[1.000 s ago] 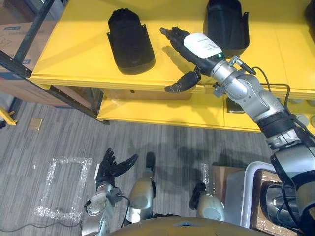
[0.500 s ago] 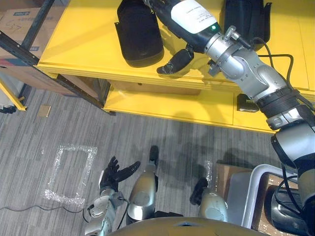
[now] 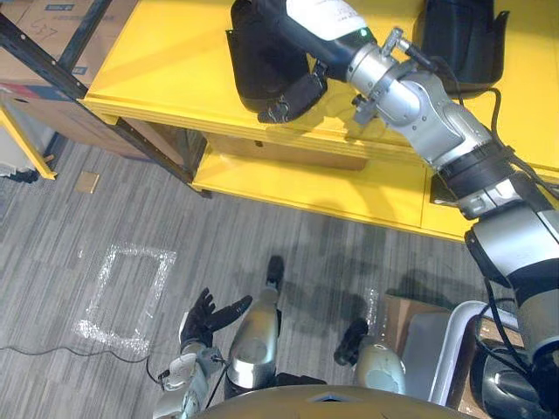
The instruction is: Walk over and take three plastic housings, then place them on the shelf
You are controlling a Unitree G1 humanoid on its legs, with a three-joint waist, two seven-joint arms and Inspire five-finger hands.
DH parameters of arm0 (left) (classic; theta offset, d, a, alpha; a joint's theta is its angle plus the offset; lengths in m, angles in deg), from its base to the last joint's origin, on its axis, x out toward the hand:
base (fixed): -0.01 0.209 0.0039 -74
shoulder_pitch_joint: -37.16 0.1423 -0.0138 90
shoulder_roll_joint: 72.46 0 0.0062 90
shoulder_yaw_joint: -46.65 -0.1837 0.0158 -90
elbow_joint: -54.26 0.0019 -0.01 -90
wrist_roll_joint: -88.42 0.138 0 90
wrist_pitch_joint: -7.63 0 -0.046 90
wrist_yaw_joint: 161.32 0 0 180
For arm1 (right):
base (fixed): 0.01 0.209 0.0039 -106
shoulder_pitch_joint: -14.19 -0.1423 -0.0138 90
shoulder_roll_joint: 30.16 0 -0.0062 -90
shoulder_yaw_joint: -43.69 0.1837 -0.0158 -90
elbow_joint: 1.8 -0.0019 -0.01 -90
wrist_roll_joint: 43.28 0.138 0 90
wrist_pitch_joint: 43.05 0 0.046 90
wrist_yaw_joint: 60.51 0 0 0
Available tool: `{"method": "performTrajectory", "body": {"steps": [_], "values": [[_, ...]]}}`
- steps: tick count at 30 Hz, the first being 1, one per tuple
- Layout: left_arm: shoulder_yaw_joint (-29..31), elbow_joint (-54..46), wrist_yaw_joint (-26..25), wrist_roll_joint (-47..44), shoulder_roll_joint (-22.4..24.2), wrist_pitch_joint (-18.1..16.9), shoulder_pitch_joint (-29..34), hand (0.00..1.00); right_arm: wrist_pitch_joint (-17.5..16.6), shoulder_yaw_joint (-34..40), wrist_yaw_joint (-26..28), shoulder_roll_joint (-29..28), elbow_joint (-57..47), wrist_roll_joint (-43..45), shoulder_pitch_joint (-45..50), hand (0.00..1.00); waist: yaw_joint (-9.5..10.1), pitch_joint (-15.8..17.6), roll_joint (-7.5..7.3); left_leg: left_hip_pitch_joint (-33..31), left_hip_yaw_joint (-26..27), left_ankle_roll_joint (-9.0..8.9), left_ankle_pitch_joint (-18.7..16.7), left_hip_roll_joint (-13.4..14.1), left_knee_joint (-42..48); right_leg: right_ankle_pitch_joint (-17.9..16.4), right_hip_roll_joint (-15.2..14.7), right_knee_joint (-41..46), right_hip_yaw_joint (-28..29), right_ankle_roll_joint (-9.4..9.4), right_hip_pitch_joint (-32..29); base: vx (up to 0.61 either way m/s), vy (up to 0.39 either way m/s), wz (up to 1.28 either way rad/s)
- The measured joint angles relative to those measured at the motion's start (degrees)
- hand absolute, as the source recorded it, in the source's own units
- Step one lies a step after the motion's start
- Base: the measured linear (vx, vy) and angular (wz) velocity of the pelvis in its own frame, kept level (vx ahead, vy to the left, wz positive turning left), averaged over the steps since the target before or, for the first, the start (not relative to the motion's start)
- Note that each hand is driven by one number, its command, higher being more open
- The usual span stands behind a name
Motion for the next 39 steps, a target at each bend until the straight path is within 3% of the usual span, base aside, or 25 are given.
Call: {"method": "performTrajectory", "body": {"steps": [10, 20, 21, 39], "values": [[-0.1, 0.8, -0.2, -1.8, 0.0, 0.0, 0.1, 1.00, 3.9, 0.0, -0.6, -4.0, 6.3, 0.0, -0.3, 1.00, 1.52, 0.3, -0.31, -0.1, -0.5, 0.19, 0.3, -0.6, 0.0, -2.3, -1.2, 3.1, -0.7, -0.03, -0.8, 0.01, -0.047, 0.05], [-1.1, 0.8, -0.5, -2.2, 0.0, 0.0, 0.0, 1.00, 4.2, -1.1, -0.2, -4.1, 10.3, -0.2, -1.3, 1.00, 2.04, 0.9, -0.96, -0.2, -0.5, 0.15, 0.2, -0.8, 0.0, -2.6, -1.8, 3.2, -0.7, 0.07, -0.8, 0.00, -0.010, 0.00], [-1.1, 0.7, -0.5, -2.2, 0.0, 0.0, 0.0, 1.00, 4.2, -1.7, 0.0, -4.1, 10.9, -0.2, -2.1, 0.00, 2.04, 1.2, -0.94, -0.2, -0.5, 0.15, 0.2, -0.8, 0.0, -2.6, -1.8, 3.2, -0.7, 0.07, -0.8, -0.01, -0.033, 0.00], [-1.1, 0.1, -0.7, -2.3, -0.3, 1.0, -0.2, 1.00, 3.9, -3.8, 1.5, -4.0, 11.0, -0.2, -4.0, 0.00, 2.63, 1.6, -1.35, -0.2, -0.2, -0.05, 0.3, -0.8, 0.0, -2.6, -1.5, 3.0, -0.5, 0.07, -0.9, 0.00, -0.005, 0.00]]}}
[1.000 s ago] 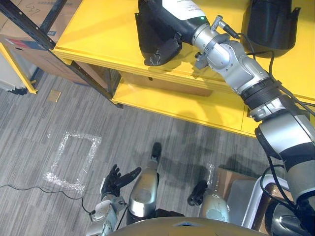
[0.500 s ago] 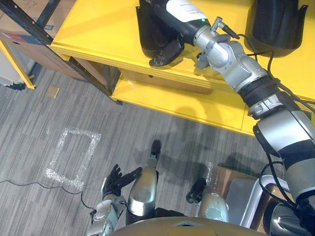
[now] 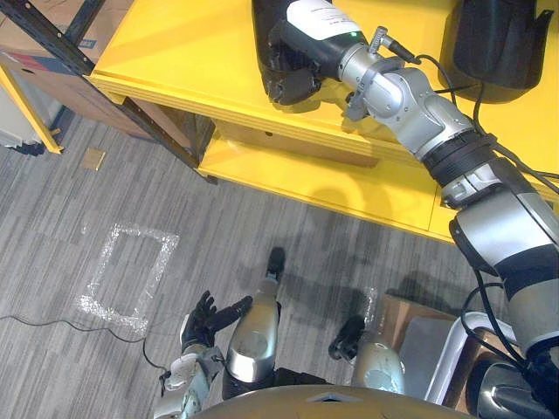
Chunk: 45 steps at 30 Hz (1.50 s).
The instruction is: Walk over and take three plastic housings, then place them on the shelf
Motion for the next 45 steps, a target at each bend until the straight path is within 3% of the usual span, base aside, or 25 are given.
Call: {"method": "performTrajectory", "body": {"steps": [22, 30, 36, 45], "values": [[0.0, 0.1, 0.1, -1.4, 0.0, 0.0, 0.0, 1.00, -1.0, -2.9, -0.2, 0.0, 0.3, -2.2, -0.5, 0.00, 0.10, 0.0, 0.00, -0.1, 0.1, -0.14, -0.3, 0.8, 0.0, -0.2, 0.5, 0.0, 0.2, -0.36, -0.3, 0.00, 0.000, 0.00], [-0.1, 0.2, 0.0, -1.9, 0.0, 0.0, -0.2, 1.00, 11.1, -1.8, -4.3, -0.1, 3.0, -1.7, -1.5, 0.00, 0.45, 0.0, 0.03, -1.1, 0.2, -0.22, 0.0, 0.8, 0.0, -0.2, 0.5, 0.3, 0.3, -0.40, -1.4, 0.00, 0.000, 0.00], [-1.2, 0.5, -0.6, -3.9, -0.3, -0.1, -0.8, 1.00, 16.8, 4.3, -8.7, -0.2, 6.5, 0.9, -1.5, 0.00, 0.86, 0.0, 0.04, -1.0, 0.2, -0.46, 0.1, 0.8, 0.0, -0.3, 0.5, 0.4, 0.3, -0.43, -1.4, 0.00, 0.000, 0.00], [-1.5, 0.6, -1.1, -4.5, -0.3, -0.1, -0.8, 1.00, 16.1, 8.1, -9.2, -0.4, 8.2, 3.4, -1.5, 0.00, 0.40, 0.2, 0.33, -0.9, 0.3, -0.48, 0.1, 0.8, 0.0, -0.3, 0.5, 0.5, 0.5, -0.44, -1.4, 0.00, 0.000, 0.00]]}}
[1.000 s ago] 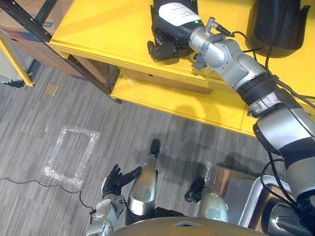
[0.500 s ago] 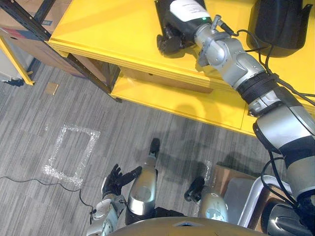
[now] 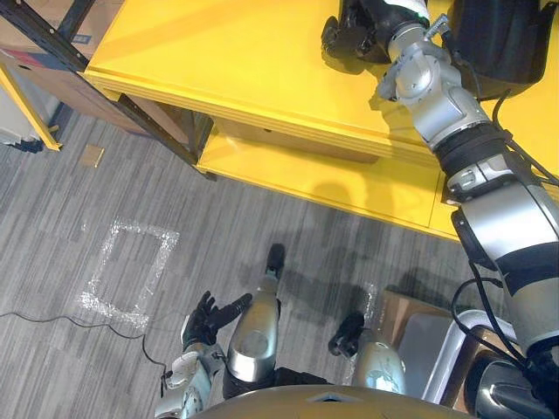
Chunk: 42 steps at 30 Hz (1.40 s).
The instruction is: Walk over and take three plastic housings, then place them on the shelf
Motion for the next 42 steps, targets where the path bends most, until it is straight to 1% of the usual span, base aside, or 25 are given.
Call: {"method": "performTrajectory", "body": {"steps": [5, 9, 16, 19, 20, 23, 29, 31, 36, 40, 42], "values": [[0.0, 0.0, 0.1, 0.0, 0.0, 0.0, 0.0, 1.00, -2.4, 0.0, 0.3, -1.3, 0.0, 0.0, 0.0, 0.00, -0.38, 0.0, 0.01, 0.2, 0.1, -0.01, 0.0, 0.0, 0.0, 0.0, 0.0, 0.0, 0.1, -0.01, 0.1, 0.00, 0.000, 0.00], [0.0, 0.0, 0.2, 0.1, 0.0, 0.0, 0.0, 1.00, -4.0, 0.0, 1.6, -2.7, 0.0, 0.0, 0.0, 0.00, -0.41, 0.0, 0.02, 0.9, 0.4, -0.07, -0.1, 0.0, 0.0, -0.1, 0.0, 0.3, 0.3, -0.09, 0.4, 0.00, 0.000, -0.03], [0.0, 0.0, 0.1, 0.2, 0.0, 0.0, 0.0, 1.00, -4.1, -0.1, 2.1, -5.1, -2.0, 1.3, 0.4, 0.00, -0.56, 0.0, 0.03, 1.2, 0.5, 0.03, -0.3, 0.1, 0.0, -0.1, 0.1, 0.4, 0.5, -0.11, 0.6, 0.00, -0.002, 0.00], [0.0, 0.0, 0.0, 0.2, 0.0, 0.0, 0.0, 1.00, -3.4, 0.0, 2.1, -6.5, -3.2, 1.2, 1.1, 0.00, -0.59, 0.0, 0.03, 1.3, 0.7, -0.16, -0.1, 0.0, 0.0, -0.1, 0.0, 0.4, 0.6, -0.11, 0.6, 0.00, 0.000, 0.00], [0.0, 0.0, 0.0, 0.2, 0.0, 0.0, 0.0, 1.00, -3.2, 0.0, 2.0, -6.9, -3.3, 1.2, 1.5, 1.00, -0.56, 0.0, 0.03, 1.3, 0.8, -0.16, -0.1, 0.0, 0.0, -0.1, 0.0, 0.4, 0.7, -0.11, 0.6, 0.00, 0.000, 0.00], [0.0, 0.0, -0.1, 0.2, 0.0, 0.0, 0.0, 1.00, -1.1, 0.0, 1.7, -8.0, -3.6, 1.3, 2.6, 1.00, -0.61, 0.0, 0.03, 1.3, 0.8, -0.16, -0.1, 0.0, 0.0, -0.1, 0.0, 0.4, 0.7, -0.11, 0.6, 0.00, 0.000, 0.00], [-0.1, 0.1, -0.4, 0.0, 0.0, 0.0, 0.0, 1.00, -1.2, 1.7, -2.5, -8.5, -3.5, 1.3, 3.1, 1.00, -0.80, 0.0, 0.03, 1.4, 0.8, -0.13, -0.1, 0.0, -0.1, -0.1, 0.0, 0.4, 0.7, -0.11, 0.6, 0.00, 0.000, 0.00], [-0.2, 0.2, -0.4, 0.0, 0.0, 0.0, 0.0, 1.00, -2.0, 2.4, -4.1, -8.5, -3.5, 1.3, 3.1, 1.00, -0.94, 0.0, 0.03, 1.4, 0.8, -0.08, -0.1, 0.1, -0.1, -0.1, 0.0, 0.4, 0.7, -0.11, 0.6, 0.00, 0.000, 0.00], [-0.3, 1.2, -0.2, 0.1, 0.0, -0.2, 0.0, 1.00, -6.7, 3.7, -7.3, -8.4, -3.6, 0.2, 3.1, 1.00, -1.93, 0.0, 0.01, 1.5, 1.0, -0.10, 0.0, 0.2, 0.0, 0.0, 0.0, 0.3, 0.8, -0.08, 0.7, 0.00, 0.000, 0.00], [-0.6, 1.4, 0.0, 0.1, -0.1, -0.3, -0.1, 1.00, -7.6, 5.6, -7.5, -8.1, -4.9, -0.4, 3.1, 1.00, -2.06, -0.1, 0.04, 2.8, 1.5, -0.21, -0.2, 0.4, 0.0, 0.5, 0.5, -1.2, 1.2, 0.10, 2.3, 0.00, -0.011, -0.08], [-0.8, 1.4, 0.1, 0.6, -0.2, -0.4, -0.1, 1.00, -7.8, 6.7, -7.6, -8.0, -8.3, 0.1, 3.1, 1.00, -2.08, -0.2, 0.08, 3.0, 2.0, -0.38, -0.4, 1.1, -0.1, 1.5, 1.6, -2.9, 1.6, -0.10, 2.7, -0.01, -0.025, -0.15]]}}
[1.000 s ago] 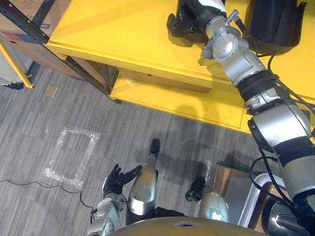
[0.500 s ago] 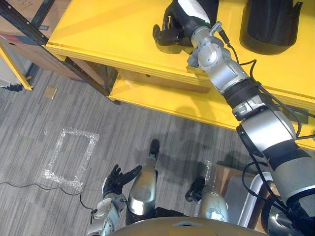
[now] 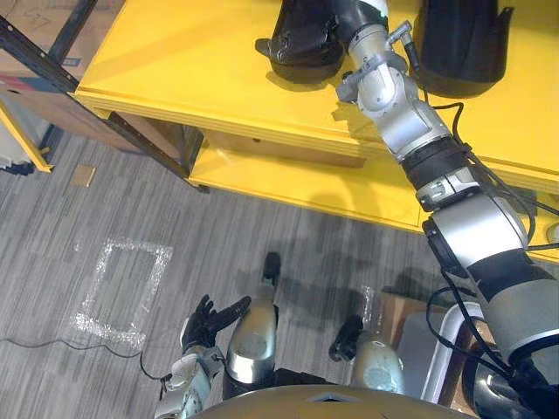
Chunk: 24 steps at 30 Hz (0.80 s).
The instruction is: Walk over and take three plastic housings, then place them on the shelf
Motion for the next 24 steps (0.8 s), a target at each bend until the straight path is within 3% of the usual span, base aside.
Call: {"method": "performTrajectory", "body": {"steps": [10, 13, 18, 24], "values": [[0.1, 2.3, 0.1, 0.5, -0.1, -0.1, -1.1, 1.00, 0.4, 1.7, 3.5, 1.4, -8.1, 5.3, 0.1, 1.00, -1.73, -0.3, 0.04, 1.5, 0.9, -0.09, -0.1, 0.9, 0.0, 1.0, 0.9, -1.8, 0.7, -0.02, 1.6, 0.00, -0.022, -0.06], [0.5, 3.5, 0.5, 1.0, 0.0, -0.1, -1.1, 1.00, 0.3, 3.1, 7.2, 1.5, -10.5, 7.6, 2.6, 1.00, -2.05, -1.5, -0.05, 2.4, 1.8, -0.03, -0.5, 0.9, 0.0, 1.3, 1.0, -2.2, 1.6, 0.03, 2.0, 0.00, -0.013, -0.15], [1.1, 5.8, 1.4, 4.2, 0.1, 0.0, -0.9, 1.00, -0.3, 2.2, 21.4, 1.6, -17.6, 15.7, 10.8, 1.00, -3.23, -4.3, -0.56, 4.2, 2.9, -0.06, -1.4, 1.2, -0.2, 2.2, 1.8, -4.8, 2.4, 0.17, 4.1, 0.01, -0.016, -0.11], [2.5, 6.7, 2.2, 5.6, 0.2, 0.0, -0.7, 1.00, -0.3, -1.0, 29.3, 0.7, -22.4, 18.5, 15.2, 1.00, -3.67, -6.3, -1.64, 5.2, 4.3, -0.05, -1.9, 1.9, -0.2, 3.7, 2.7, -7.8, 3.2, 0.21, 5.7, 0.02, -0.022, -0.11]]}}
